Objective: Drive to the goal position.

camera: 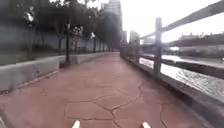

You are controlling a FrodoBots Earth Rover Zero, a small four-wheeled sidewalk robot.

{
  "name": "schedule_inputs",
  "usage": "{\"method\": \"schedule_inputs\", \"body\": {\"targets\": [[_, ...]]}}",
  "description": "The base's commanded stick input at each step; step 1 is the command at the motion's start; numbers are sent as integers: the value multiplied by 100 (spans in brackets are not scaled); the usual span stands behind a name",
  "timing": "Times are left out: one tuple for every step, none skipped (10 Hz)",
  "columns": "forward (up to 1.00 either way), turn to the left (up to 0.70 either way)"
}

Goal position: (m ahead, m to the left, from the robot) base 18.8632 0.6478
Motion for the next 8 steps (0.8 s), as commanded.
{"method": "schedule_inputs", "body": {"targets": [[70, 0], [70, 0], [70, 0], [70, 0], [70, 0], [70, 0], [70, 0], [70, 0]]}}
